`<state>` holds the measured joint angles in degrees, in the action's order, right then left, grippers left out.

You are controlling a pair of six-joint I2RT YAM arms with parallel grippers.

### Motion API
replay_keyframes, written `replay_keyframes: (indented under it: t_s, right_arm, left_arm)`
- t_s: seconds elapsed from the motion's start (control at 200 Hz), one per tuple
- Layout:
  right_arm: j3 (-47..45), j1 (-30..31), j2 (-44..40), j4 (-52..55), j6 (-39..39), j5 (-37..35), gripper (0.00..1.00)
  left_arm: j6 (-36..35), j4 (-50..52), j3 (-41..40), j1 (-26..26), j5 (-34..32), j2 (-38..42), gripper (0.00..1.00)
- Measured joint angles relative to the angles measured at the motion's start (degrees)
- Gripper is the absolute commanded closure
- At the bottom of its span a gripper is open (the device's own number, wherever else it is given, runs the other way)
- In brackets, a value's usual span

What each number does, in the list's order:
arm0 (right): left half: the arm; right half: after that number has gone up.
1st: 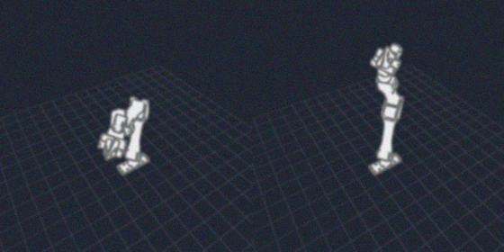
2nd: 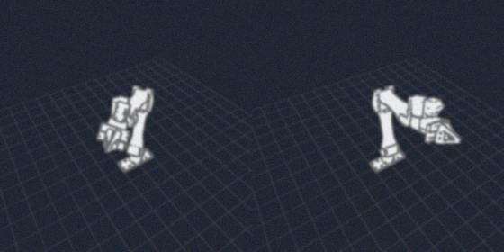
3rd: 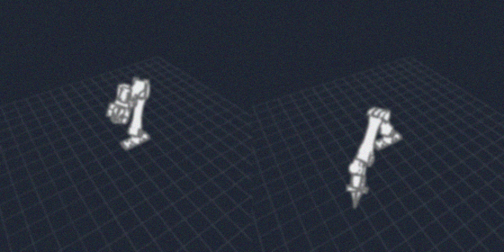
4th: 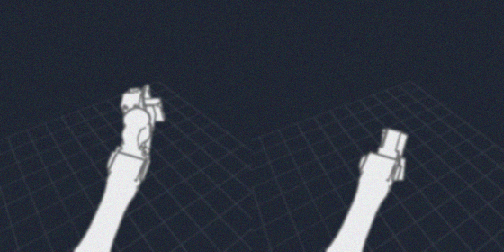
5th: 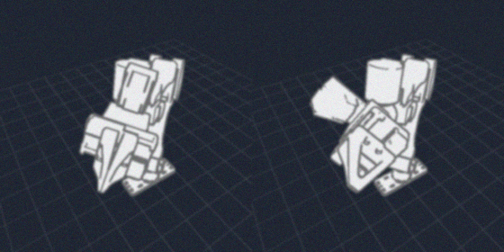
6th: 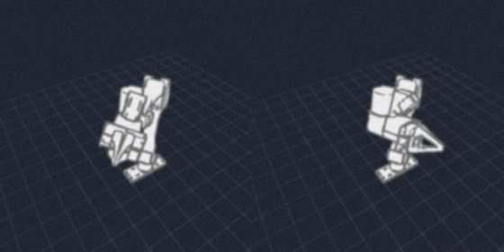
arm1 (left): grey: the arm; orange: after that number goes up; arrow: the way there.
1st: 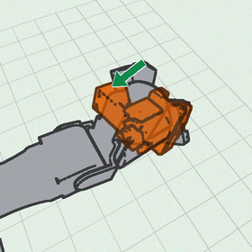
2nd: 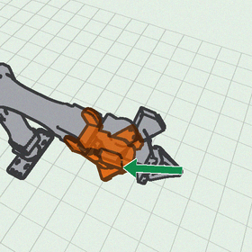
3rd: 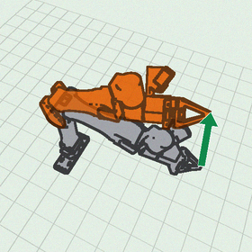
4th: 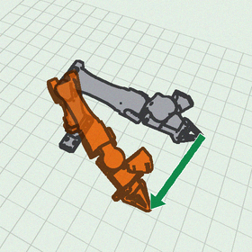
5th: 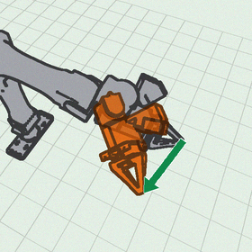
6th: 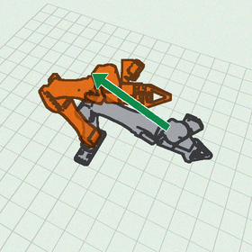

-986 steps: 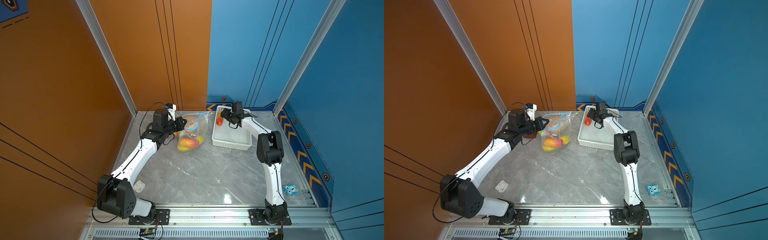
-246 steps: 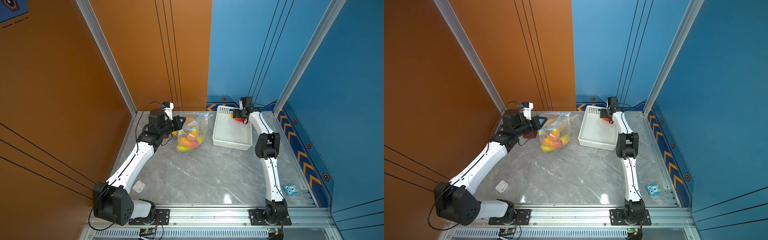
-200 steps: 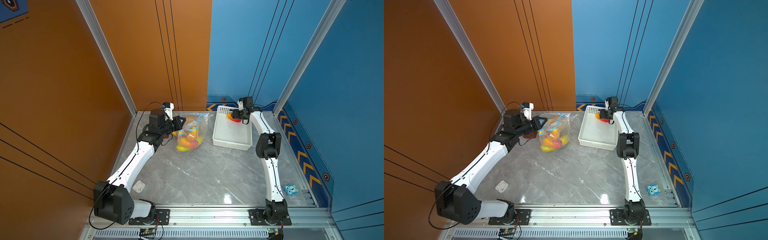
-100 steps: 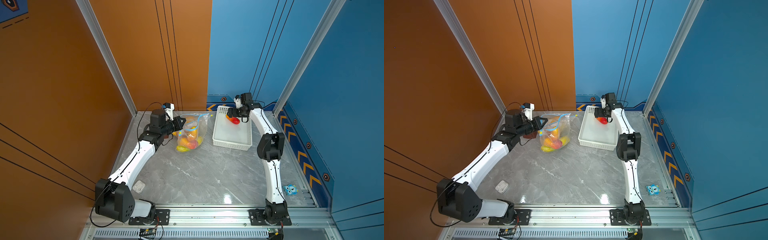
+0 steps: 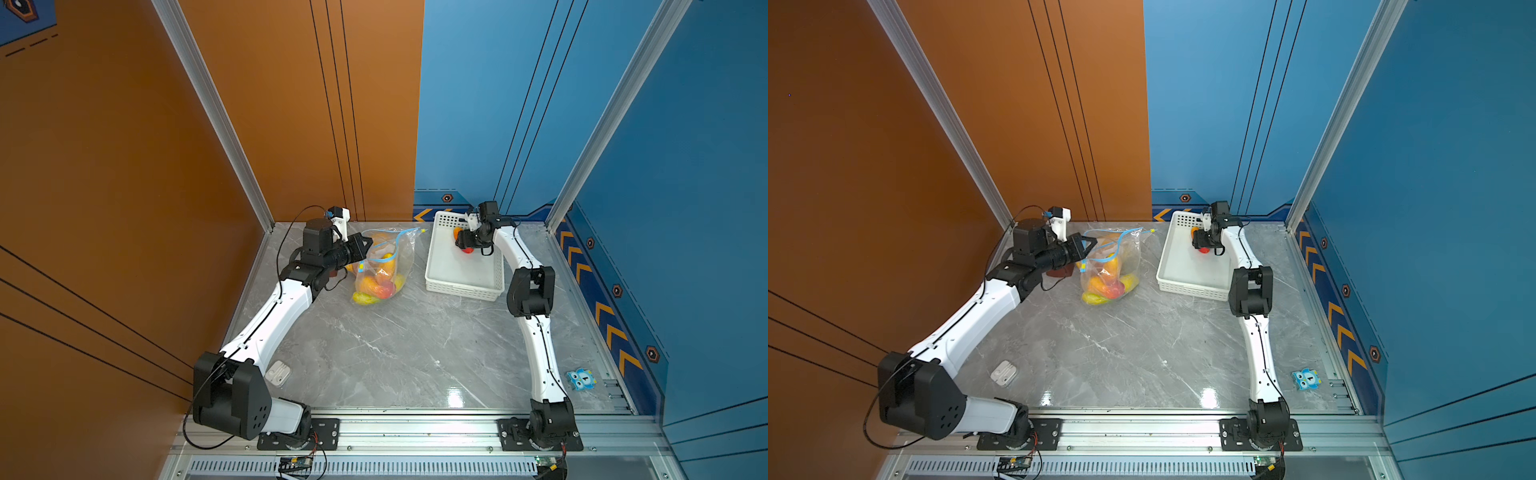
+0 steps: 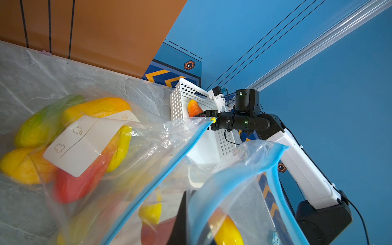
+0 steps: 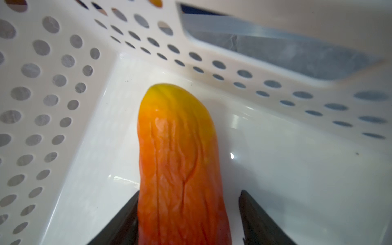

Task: Place the mango in a zip-top bag and seal the zipper
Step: Pick up the mango from the basket, then place the mango in the zipper food storage bag.

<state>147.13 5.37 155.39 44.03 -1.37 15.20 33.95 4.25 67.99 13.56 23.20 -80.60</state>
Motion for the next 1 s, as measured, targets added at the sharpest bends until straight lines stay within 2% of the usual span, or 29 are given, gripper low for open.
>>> replay_keyframes:
  t_s: [0.045, 0.195, 0.295, 0.385, 0.505, 0.636, 0.726, 0.861, 1.001]
  right_arm:
    - [0.42, 0.11, 0.00, 0.00, 0.61, 0.00, 0.59]
    - [0.28, 0.42, -0.42, -0.04, 1.77, 0.09, 0.75]
    - [-4.02, 0.70, -3.80, 0.07, 2.84, 0.70, 0.84]
    - [-12.76, 1.33, -11.72, -1.09, 4.24, 1.70, 0.84]
    - [-28.96, 3.26, -30.14, -8.46, 6.75, 4.76, 0.84]
    - [-45.68, 9.07, -54.16, -25.46, 10.16, 6.84, 0.80]
    - [-53.42, 15.69, -65.09, -38.69, 12.81, 7.43, 0.80]
    - [-60.22, 24.20, -68.87, -55.89, 16.96, 8.20, 0.80]
    - [-63.54, 30.08, -62.64, -64.63, 19.10, 7.50, 0.80]
  left_arm:
    - [0.00, 0.02, 0.00, 0.00, 0.00, 0.00, 1.00]
    - [-0.02, 0.04, 0.00, 0.00, 0.00, 0.02, 1.00]
    - [0.00, 0.04, 0.00, 0.00, 0.00, 0.02, 1.00]
    - [0.00, 0.07, 0.00, 0.00, 0.00, 0.07, 1.00]
    - [-0.02, 0.13, 0.00, 0.00, -0.02, 0.24, 1.00]
    - [0.00, 0.17, 0.00, 0.00, -0.02, 0.35, 1.00]
    - [0.26, 0.17, 0.00, 0.00, 0.00, 0.35, 1.00]
    - [0.70, -0.20, 0.00, 0.00, 0.00, 0.35, 1.00]
    - [1.53, -0.24, 0.00, 0.00, 0.04, 0.35, 1.00]
